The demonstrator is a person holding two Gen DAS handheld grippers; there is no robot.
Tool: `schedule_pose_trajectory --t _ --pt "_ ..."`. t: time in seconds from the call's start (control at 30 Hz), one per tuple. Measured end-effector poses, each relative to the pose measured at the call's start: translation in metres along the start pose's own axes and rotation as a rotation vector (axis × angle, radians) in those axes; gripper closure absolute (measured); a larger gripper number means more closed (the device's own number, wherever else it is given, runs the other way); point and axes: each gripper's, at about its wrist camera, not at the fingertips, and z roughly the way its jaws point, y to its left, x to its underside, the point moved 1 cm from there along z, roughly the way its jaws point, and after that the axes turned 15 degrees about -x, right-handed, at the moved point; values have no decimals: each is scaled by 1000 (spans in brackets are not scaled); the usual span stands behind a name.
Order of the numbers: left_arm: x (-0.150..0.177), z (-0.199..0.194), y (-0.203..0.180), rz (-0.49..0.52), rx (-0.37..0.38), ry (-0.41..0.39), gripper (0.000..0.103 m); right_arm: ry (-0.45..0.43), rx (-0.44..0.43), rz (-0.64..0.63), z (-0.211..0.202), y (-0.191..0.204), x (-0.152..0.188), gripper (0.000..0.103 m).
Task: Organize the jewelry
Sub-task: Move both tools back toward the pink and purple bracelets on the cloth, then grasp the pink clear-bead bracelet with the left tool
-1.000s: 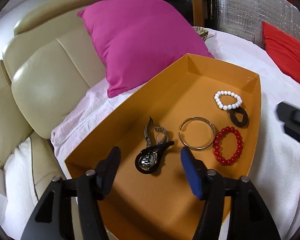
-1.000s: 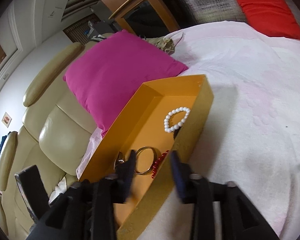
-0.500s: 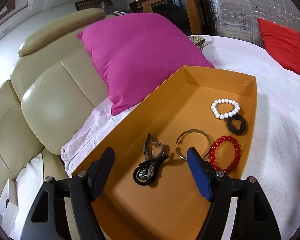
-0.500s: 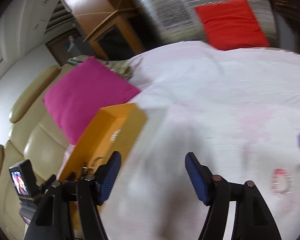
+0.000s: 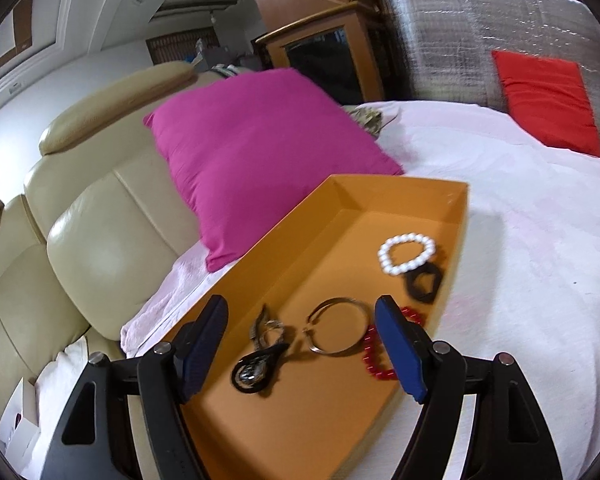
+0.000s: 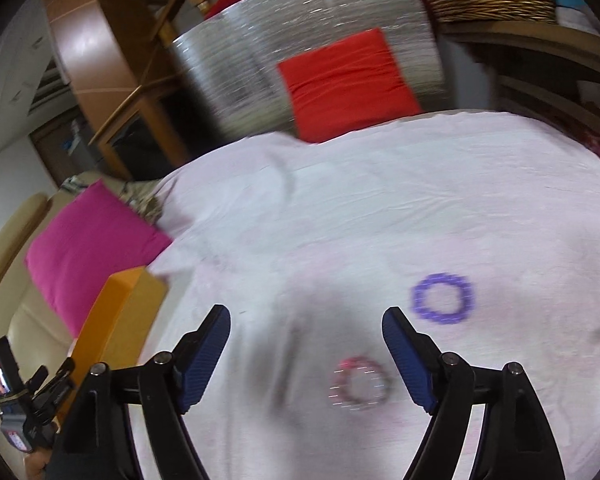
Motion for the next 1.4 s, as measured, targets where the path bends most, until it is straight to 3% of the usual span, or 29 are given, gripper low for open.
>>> schedule_pose_trajectory --t 0.17,0.57,1.03,1.13,1.23,1.4 --pt "-4 -18 -18 13 15 -44 18 -32 24 35 -14 -23 -6 21" --pt "-5 -54 -74 95 77 -102 18 -48 42 173 -40 -74 -12 21" --pt "2 -84 -128 176 168 -106 18 -48 90 207 -64 -108 -15 21" --pt "5 -89 -141 195 218 -86 18 -37 71 206 -65 -114 -16 21" --pt "10 -98 -157 231 320 -62 18 5 42 212 -58 -119 -17 21" --pt "24 -123 -190 328 588 -11 18 56 6 238 -43 -124 -16 21"
